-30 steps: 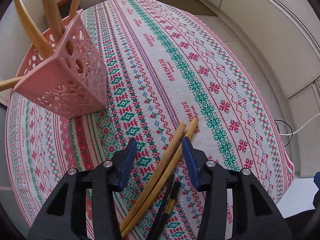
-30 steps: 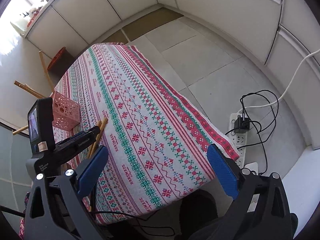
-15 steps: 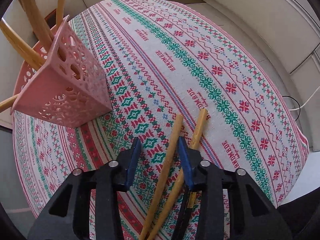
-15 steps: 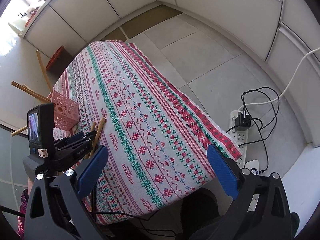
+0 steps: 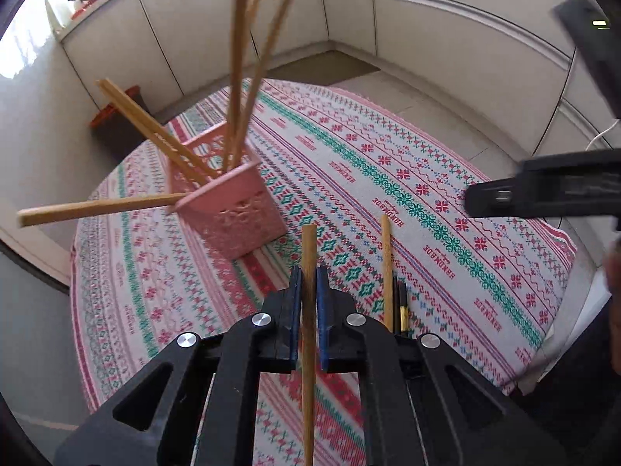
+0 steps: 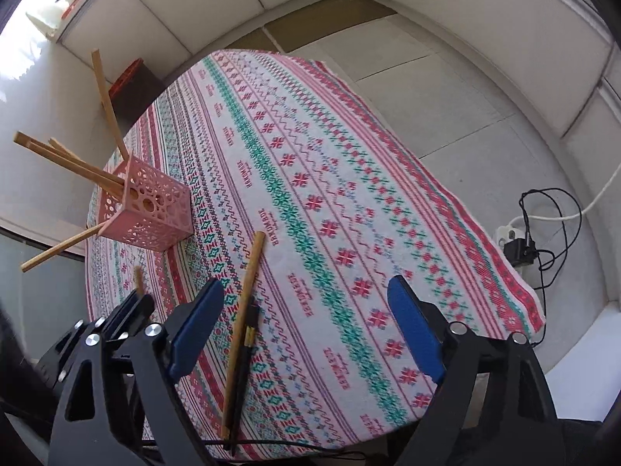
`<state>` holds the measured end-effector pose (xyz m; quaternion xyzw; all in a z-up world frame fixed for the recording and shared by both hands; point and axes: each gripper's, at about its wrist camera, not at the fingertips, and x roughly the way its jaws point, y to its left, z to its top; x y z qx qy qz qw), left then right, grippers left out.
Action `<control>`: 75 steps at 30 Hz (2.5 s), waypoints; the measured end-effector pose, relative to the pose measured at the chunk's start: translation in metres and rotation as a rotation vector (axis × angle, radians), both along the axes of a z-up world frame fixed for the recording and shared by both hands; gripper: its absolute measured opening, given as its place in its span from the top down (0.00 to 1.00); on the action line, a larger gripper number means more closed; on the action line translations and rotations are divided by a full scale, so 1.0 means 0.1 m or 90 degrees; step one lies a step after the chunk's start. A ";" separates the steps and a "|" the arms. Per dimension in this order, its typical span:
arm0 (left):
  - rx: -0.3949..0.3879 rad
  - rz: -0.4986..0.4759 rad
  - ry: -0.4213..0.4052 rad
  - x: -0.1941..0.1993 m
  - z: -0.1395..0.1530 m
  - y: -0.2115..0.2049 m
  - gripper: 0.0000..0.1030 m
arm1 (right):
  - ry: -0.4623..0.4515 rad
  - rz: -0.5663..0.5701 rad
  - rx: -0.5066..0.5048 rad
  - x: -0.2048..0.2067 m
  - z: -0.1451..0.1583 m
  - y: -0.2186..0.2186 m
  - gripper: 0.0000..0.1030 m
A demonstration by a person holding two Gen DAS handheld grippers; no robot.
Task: Organize utensils
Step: 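Lift both held chopsticks and carry them over the pink holder, then lower the left tool's chopstick into the pink holder and open the left tool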
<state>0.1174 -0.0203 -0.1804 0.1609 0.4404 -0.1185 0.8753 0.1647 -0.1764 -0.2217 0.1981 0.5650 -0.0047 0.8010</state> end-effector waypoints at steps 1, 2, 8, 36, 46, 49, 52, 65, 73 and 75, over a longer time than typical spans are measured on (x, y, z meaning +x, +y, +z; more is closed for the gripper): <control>-0.004 0.004 -0.013 -0.07 0.08 0.09 0.93 | 0.013 0.005 -0.011 0.08 -0.06 0.10 0.27; -0.010 0.009 -0.029 -0.18 0.18 0.19 0.93 | 0.027 0.007 -0.018 0.15 -0.13 0.19 0.28; -0.023 0.055 -0.080 -0.44 0.52 0.62 0.93 | 0.105 0.000 -0.005 0.37 -0.52 0.52 0.47; -0.139 0.133 -0.095 -0.59 1.05 1.04 0.94 | -0.199 0.080 0.005 -0.42 1.13 0.68 0.93; -0.252 0.128 -0.156 -0.23 1.82 0.99 0.94 | -0.328 0.124 0.045 -0.44 2.30 0.62 0.93; -0.266 0.132 -0.176 -0.07 1.99 0.97 0.94 | -0.369 0.113 0.045 -0.39 2.58 0.58 0.92; -0.267 0.130 -0.195 0.13 2.12 0.91 0.94 | -0.391 0.105 0.052 -0.25 2.76 0.59 0.92; -0.234 0.163 -0.165 0.81 1.76 0.83 0.93 | -0.405 0.111 0.011 0.46 2.53 0.85 0.92; -0.264 0.203 -0.189 0.75 1.78 1.06 0.62 | -0.395 0.130 -0.013 0.69 2.25 1.08 0.92; -0.267 0.211 -0.195 0.73 1.83 1.11 0.58 | -0.392 0.130 -0.018 0.75 2.21 1.11 0.92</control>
